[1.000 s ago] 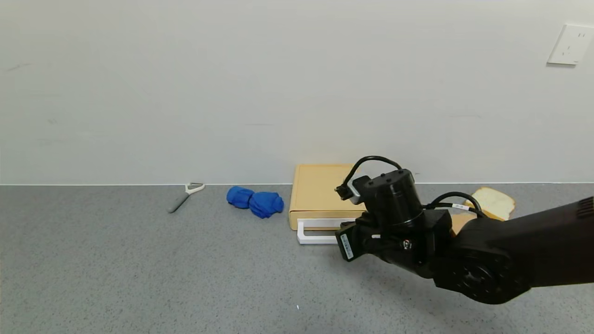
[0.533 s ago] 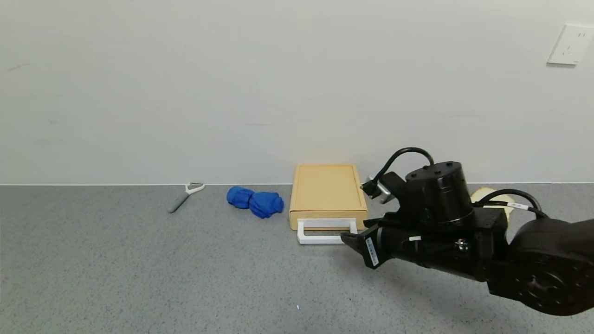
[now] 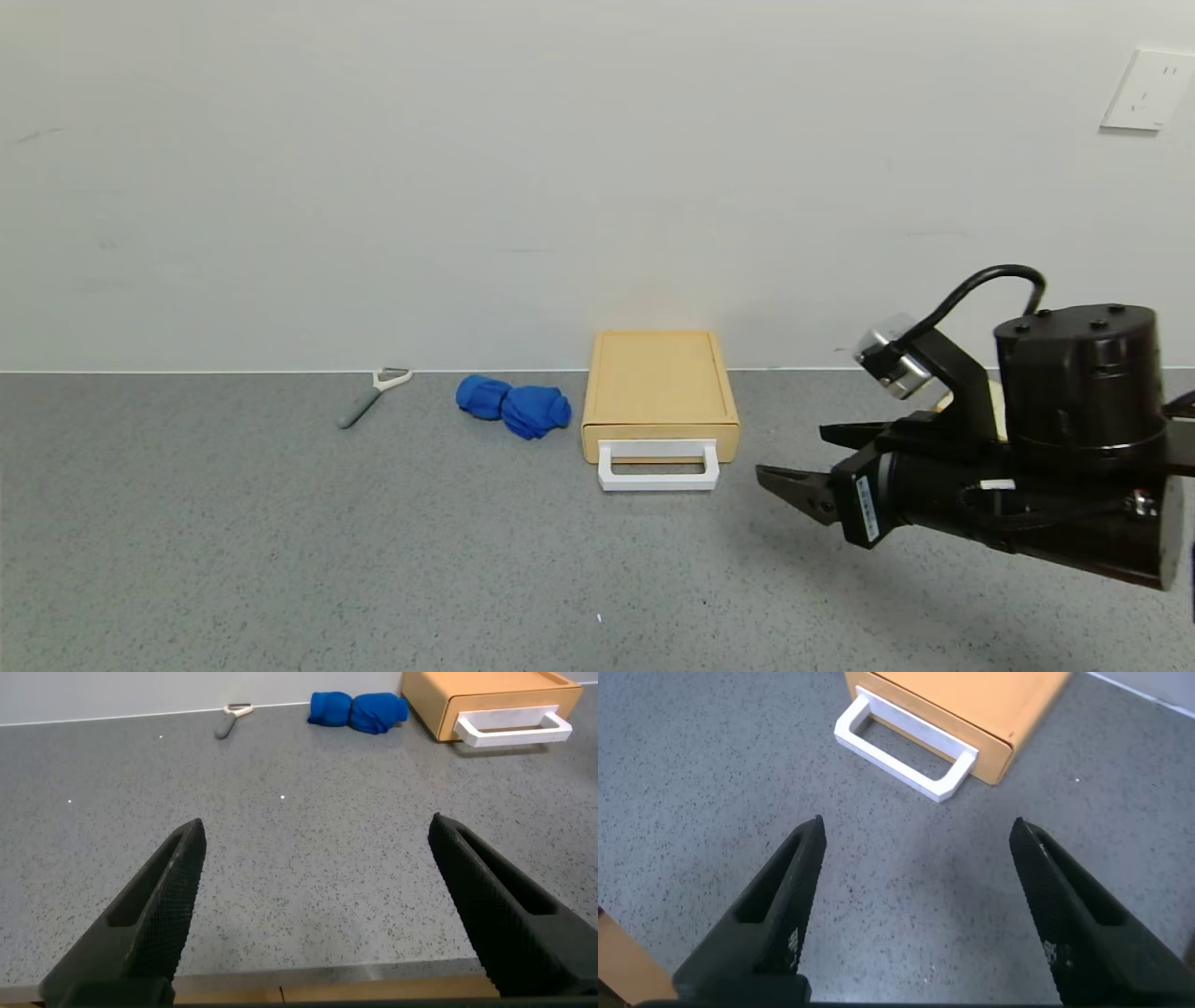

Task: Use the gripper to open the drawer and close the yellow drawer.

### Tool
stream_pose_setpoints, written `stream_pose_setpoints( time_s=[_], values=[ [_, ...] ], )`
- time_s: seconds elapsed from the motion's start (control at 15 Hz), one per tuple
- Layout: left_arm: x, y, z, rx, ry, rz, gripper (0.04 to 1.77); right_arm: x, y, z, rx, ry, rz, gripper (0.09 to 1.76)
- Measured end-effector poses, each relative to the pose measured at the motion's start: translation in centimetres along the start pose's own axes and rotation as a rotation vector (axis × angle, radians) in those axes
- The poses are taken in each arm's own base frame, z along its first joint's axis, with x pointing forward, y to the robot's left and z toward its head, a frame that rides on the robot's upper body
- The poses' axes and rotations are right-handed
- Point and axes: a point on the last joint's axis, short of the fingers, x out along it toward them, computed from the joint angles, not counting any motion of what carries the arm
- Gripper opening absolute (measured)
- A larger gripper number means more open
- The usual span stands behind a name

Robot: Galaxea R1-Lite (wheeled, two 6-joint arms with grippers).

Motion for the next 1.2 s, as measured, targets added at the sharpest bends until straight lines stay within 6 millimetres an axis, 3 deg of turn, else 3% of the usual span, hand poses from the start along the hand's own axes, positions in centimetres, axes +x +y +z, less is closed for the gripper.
stream_pose_setpoints(
  time_s=[0.6,0.87,1.2],
  values=[
    [0.0,0.0,0.0,0.0,0.0,-0.001,1.72,-10.3,-2.6,-3.1,0.075,-0.112,-0.169,1.64],
    [0.0,0.0,0.0,0.0,0.0,0.0,1.72,-15.2,-2.4,-4.7,0.124,-0.13,-0.24,1.66],
    [0.0,0.0,0.0,0.0,0.0,0.0,1.72,-21.2,-0.8,-7.9,0.17,-0.098,-0.317,1.68]
  ],
)
